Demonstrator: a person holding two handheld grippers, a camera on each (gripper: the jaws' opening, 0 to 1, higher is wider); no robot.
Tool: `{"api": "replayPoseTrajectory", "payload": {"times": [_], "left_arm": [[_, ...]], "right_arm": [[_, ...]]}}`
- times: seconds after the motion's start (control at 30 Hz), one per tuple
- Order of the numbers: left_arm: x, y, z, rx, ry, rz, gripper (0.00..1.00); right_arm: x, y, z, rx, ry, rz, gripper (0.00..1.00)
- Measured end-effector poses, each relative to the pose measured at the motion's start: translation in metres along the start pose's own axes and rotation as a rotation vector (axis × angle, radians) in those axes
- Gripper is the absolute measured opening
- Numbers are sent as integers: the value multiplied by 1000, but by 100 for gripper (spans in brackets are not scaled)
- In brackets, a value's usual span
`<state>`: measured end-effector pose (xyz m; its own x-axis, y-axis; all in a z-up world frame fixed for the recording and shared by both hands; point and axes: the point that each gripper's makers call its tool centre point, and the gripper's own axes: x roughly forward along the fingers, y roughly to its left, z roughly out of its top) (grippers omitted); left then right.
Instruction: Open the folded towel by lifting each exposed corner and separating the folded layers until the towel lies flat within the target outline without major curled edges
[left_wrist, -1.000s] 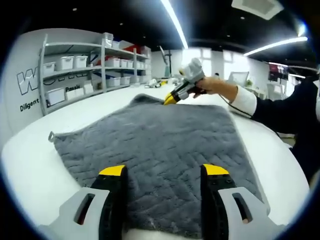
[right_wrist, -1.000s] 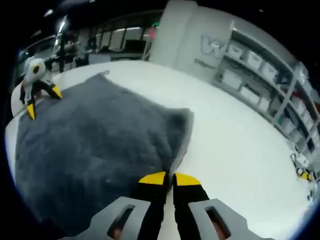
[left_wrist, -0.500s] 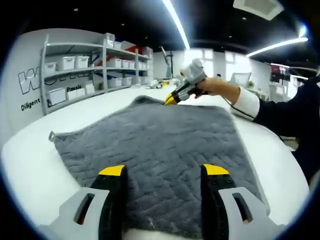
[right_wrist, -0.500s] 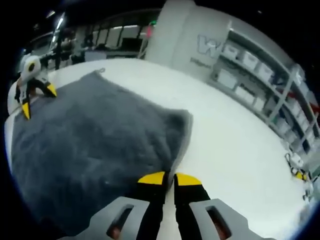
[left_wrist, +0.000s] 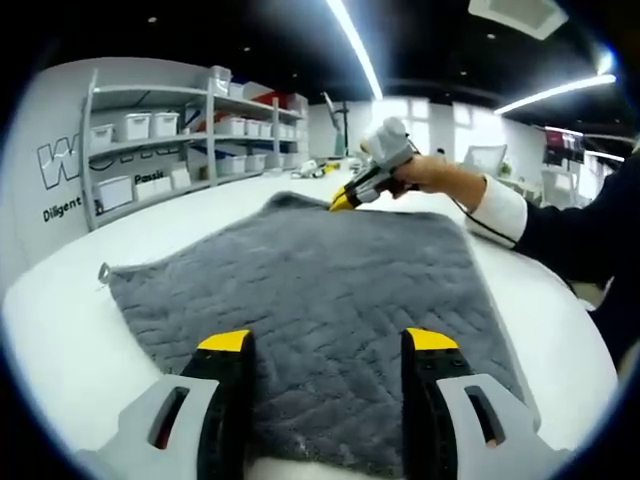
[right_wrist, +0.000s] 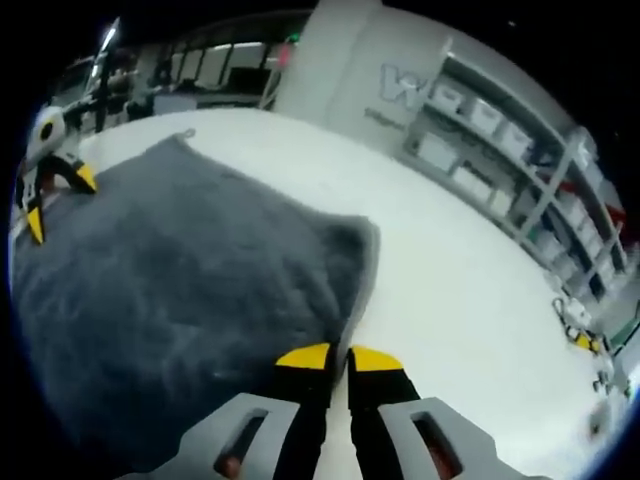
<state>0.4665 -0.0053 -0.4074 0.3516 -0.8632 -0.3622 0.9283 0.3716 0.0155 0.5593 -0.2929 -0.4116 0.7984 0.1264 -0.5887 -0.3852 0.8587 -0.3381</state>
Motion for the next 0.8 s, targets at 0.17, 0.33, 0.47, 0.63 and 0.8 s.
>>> {"api": "replayPoseTrajectory", "payload": {"times": [0.17,0.33,0.47,0.63,0.8], "left_arm": [[4,-5,2,5,-6,4,58],[10,-11,4,5,-13,4,58],[15,-13,7,13,-20,10,58],[19,-14,10,20,-29,13,57],[21,-12,12,20,-36,16,57]], "right_arm": [[-2,-7,-4,12,12,-20,0],[-5,-13,-9,13,25,-39,0],[-7,-19,-13,17,43,-61,0],[-10,-25,-18,25,55,-78,0],[-12,-28,-21,40,64,-86,0]]}}
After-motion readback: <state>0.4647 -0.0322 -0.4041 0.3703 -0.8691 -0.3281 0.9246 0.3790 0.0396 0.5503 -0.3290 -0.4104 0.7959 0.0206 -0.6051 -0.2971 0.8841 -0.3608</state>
